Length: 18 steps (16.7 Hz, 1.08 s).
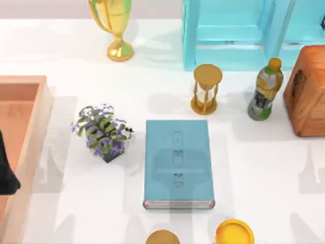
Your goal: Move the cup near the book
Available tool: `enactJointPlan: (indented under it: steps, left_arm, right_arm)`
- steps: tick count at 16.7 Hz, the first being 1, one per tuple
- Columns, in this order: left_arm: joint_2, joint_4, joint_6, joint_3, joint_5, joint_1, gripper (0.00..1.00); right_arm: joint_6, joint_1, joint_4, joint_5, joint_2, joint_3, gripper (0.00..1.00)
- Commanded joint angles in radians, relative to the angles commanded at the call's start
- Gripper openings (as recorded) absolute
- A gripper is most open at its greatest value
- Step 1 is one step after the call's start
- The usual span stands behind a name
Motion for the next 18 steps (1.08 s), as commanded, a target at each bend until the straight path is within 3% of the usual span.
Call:
enactJointPlan:
  steps: [4, 8, 18]
  left_arm:
    - [0.000, 0.000, 0.000, 0.000, 0.000, 0.000, 1.00]
    - [0.000, 0.000, 0.000, 0.000, 0.000, 0.000, 1.00]
    - [0.000, 0.000, 0.000, 0.000, 0.000, 0.000, 1.00]
  right_arm:
    - [-0.032, -0.001, -0.031, 0.000, 0.029, 0.026, 1.00]
    - [-0.222, -0.006, -0.205, -0.003, 0.183, 0.161, 1.00]
    - [-1.145, -0.040, -0.957, -0.011, 0.832, 0.646, 1.00]
